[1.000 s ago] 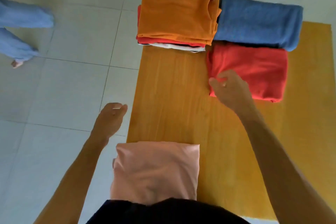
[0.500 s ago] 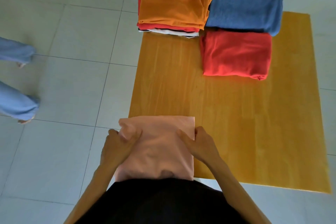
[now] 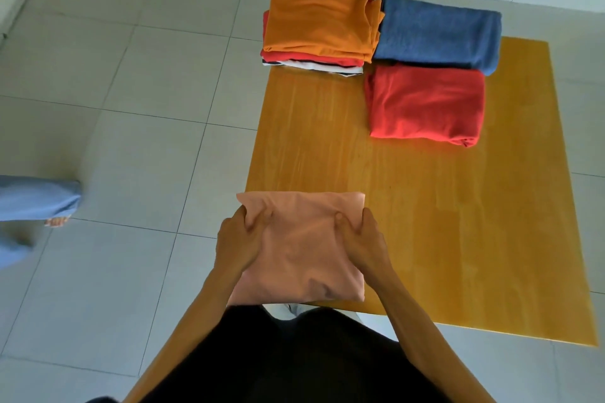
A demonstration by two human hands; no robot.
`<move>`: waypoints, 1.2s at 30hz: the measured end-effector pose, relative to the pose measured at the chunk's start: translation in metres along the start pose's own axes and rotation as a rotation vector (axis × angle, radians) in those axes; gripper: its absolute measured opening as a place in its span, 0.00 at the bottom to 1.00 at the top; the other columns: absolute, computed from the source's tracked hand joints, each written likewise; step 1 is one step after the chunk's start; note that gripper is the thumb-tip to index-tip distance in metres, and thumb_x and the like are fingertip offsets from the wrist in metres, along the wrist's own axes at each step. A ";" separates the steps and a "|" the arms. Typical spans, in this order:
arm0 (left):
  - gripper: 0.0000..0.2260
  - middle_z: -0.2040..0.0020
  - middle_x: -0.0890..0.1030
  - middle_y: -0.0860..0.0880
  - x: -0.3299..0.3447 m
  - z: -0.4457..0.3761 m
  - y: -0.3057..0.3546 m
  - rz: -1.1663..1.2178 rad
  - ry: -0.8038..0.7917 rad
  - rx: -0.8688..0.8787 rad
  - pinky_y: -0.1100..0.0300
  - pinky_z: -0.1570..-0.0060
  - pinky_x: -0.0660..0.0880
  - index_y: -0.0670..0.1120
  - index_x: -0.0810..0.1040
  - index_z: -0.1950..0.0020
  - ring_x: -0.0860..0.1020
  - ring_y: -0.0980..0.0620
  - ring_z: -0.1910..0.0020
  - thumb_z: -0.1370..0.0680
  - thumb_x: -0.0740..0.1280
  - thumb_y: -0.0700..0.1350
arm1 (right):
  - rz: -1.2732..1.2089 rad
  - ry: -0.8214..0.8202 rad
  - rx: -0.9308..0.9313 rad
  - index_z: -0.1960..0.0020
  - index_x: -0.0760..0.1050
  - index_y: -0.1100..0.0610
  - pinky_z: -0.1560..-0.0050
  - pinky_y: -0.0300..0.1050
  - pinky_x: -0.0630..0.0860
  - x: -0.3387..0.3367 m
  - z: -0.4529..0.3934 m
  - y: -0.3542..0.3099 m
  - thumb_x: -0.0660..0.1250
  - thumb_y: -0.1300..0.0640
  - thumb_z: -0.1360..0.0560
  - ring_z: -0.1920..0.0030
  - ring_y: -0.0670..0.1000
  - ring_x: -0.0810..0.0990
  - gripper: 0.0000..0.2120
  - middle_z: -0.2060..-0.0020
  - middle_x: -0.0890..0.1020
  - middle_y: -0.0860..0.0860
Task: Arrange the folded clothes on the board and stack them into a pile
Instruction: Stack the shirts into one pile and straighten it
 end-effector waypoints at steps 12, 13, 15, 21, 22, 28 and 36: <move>0.26 0.41 0.77 0.50 -0.007 -0.059 0.030 0.343 -0.037 -0.005 0.48 0.42 0.74 0.49 0.71 0.32 0.76 0.47 0.42 0.22 0.57 0.64 | -0.148 0.013 -0.030 0.49 0.69 0.55 0.51 0.58 0.78 -0.015 -0.038 -0.035 0.59 0.39 0.20 0.53 0.54 0.78 0.18 0.54 0.78 0.51; 0.26 0.42 0.78 0.50 -0.014 -0.071 0.041 0.354 -0.029 0.026 0.47 0.41 0.75 0.50 0.72 0.32 0.77 0.47 0.43 0.22 0.57 0.65 | -0.160 0.015 -0.049 0.49 0.69 0.55 0.50 0.58 0.78 -0.019 -0.047 -0.048 0.60 0.39 0.20 0.53 0.54 0.78 0.18 0.54 0.78 0.51; 0.24 0.44 0.79 0.50 -0.027 -0.095 0.069 0.375 -0.011 0.080 0.47 0.41 0.75 0.49 0.73 0.34 0.77 0.46 0.44 0.22 0.57 0.64 | -0.165 0.021 -0.105 0.45 0.70 0.55 0.47 0.59 0.78 -0.031 -0.068 -0.078 0.60 0.40 0.20 0.50 0.55 0.79 0.18 0.52 0.78 0.51; 0.20 0.49 0.80 0.50 -0.070 -0.170 0.172 0.455 0.058 0.250 0.51 0.47 0.76 0.50 0.75 0.37 0.78 0.48 0.47 0.21 0.57 0.62 | -0.217 0.092 -0.278 0.44 0.72 0.55 0.45 0.58 0.78 -0.075 -0.141 -0.186 0.63 0.40 0.21 0.49 0.54 0.79 0.18 0.51 0.79 0.49; 0.20 0.48 0.80 0.50 -0.078 -0.186 0.193 0.472 0.068 0.265 0.51 0.47 0.77 0.50 0.75 0.37 0.78 0.48 0.47 0.21 0.57 0.62 | -0.222 0.100 -0.293 0.45 0.72 0.54 0.45 0.59 0.78 -0.083 -0.158 -0.205 0.63 0.40 0.22 0.50 0.53 0.79 0.18 0.52 0.79 0.49; 0.21 0.44 0.80 0.48 -0.114 -0.278 0.299 0.536 0.128 0.288 0.47 0.41 0.76 0.48 0.76 0.36 0.77 0.45 0.43 0.22 0.61 0.60 | -0.241 0.104 -0.371 0.33 0.71 0.56 0.42 0.53 0.78 -0.124 -0.247 -0.314 0.62 0.44 0.20 0.45 0.52 0.79 0.21 0.48 0.79 0.48; 0.29 0.42 0.80 0.43 -0.096 -0.353 0.338 0.431 0.160 0.201 0.54 0.53 0.75 0.43 0.75 0.36 0.78 0.43 0.45 0.25 0.62 0.65 | -0.156 0.088 -0.272 0.29 0.68 0.59 0.50 0.52 0.80 -0.125 -0.336 -0.335 0.60 0.43 0.19 0.50 0.54 0.79 0.26 0.44 0.78 0.53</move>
Point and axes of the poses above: each hand's wrist, its own z-axis away from the middle knuckle, its own x-axis out of the palm, y = z × x, the point moved 6 cm from there along -z, towards the middle knuckle
